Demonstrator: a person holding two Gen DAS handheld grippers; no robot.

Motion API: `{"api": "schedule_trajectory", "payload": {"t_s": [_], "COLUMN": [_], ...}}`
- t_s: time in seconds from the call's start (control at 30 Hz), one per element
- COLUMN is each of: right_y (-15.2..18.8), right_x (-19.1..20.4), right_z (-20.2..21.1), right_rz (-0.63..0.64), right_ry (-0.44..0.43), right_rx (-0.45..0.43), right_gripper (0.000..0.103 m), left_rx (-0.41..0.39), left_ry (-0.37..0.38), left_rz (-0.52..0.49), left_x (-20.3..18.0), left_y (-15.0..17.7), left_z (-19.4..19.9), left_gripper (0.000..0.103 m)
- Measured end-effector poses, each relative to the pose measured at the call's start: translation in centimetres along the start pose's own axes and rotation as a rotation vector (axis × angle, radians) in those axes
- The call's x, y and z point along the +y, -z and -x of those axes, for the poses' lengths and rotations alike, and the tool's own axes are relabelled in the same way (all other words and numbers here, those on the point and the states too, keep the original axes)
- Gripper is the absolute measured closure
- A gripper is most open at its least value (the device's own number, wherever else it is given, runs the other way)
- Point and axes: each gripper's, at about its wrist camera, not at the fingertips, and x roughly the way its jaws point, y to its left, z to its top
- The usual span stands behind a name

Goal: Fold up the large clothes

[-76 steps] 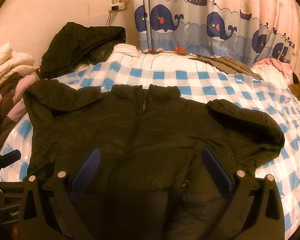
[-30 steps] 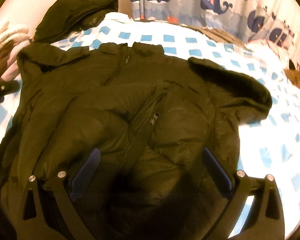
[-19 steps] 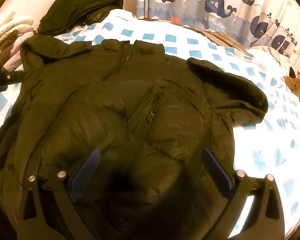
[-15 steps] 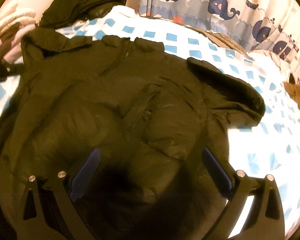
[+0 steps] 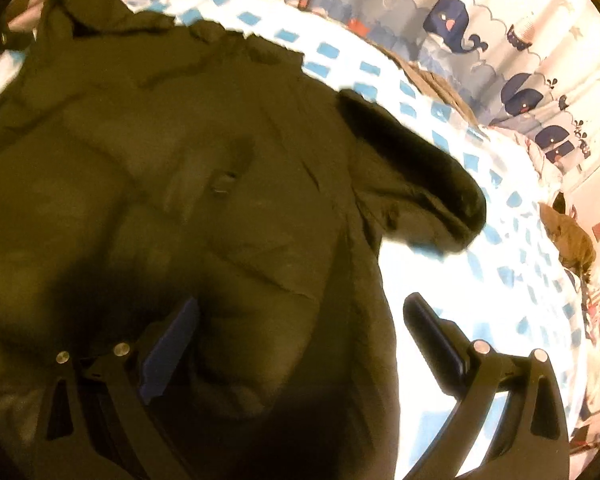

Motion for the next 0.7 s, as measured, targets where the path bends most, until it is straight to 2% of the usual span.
{"api": "schedule_trajectory", "payload": {"t_s": [0.13,0.17,0.23,0.27,0.33,0.4,0.43,0.53,0.6,0.7], "right_y": [2.6,3.1,3.6,3.5,2.3,-0.9,-2.6,-9.6,-13.8,-18.0], "right_x": [-3.8,-4.7,-7.2,-8.7,-11.5,-13.6,-13.9,-12.5,-10.5,-8.7], "right_z": [-2.7,-3.2,-3.8,-3.2,-0.8,1.6,1.9,-0.3,-3.8,-9.0], "right_rz": [-0.092,-0.131,-0.255,-0.317,-0.383,-0.355,-0.321,-0.084,0.088,0.211], "right_ry": [-0.086,-0.131,-0.275,-0.303,-0.249,-0.101,-0.051,0.103,0.186,0.238], "right_rx": [0.043,0.058,0.090,0.056,-0.064,-0.189,-0.210,-0.167,-0.113,-0.042], "right_gripper": [0.005,0.005,0.005,0.005,0.005,0.005,0.005,0.005,0.005,0.006], "left_rx": [-0.004,-0.002,0.006,0.010,0.012,0.013,0.012,0.014,0.017,0.033], "left_ry": [-0.005,-0.001,0.012,0.017,0.020,0.030,0.034,0.042,0.048,0.069], "left_rz": [-0.015,-0.010,0.005,0.009,0.010,0.007,0.006,0.007,0.007,0.029], "left_x": [-0.4,-0.4,-0.5,-0.6,-0.9,-1.4,-1.7,-2.7,-3.4,-4.0], "left_y": [-0.1,-0.2,-0.2,-0.2,-0.2,-0.2,-0.2,-0.3,-0.3,-0.4], "left_z": [-0.1,-0.2,-0.5,-0.7,-1.0,-1.3,-1.5,-2.2,-3.0,-3.8], "left_gripper": [0.007,0.007,0.007,0.007,0.007,0.007,0.007,0.007,0.007,0.007]}}
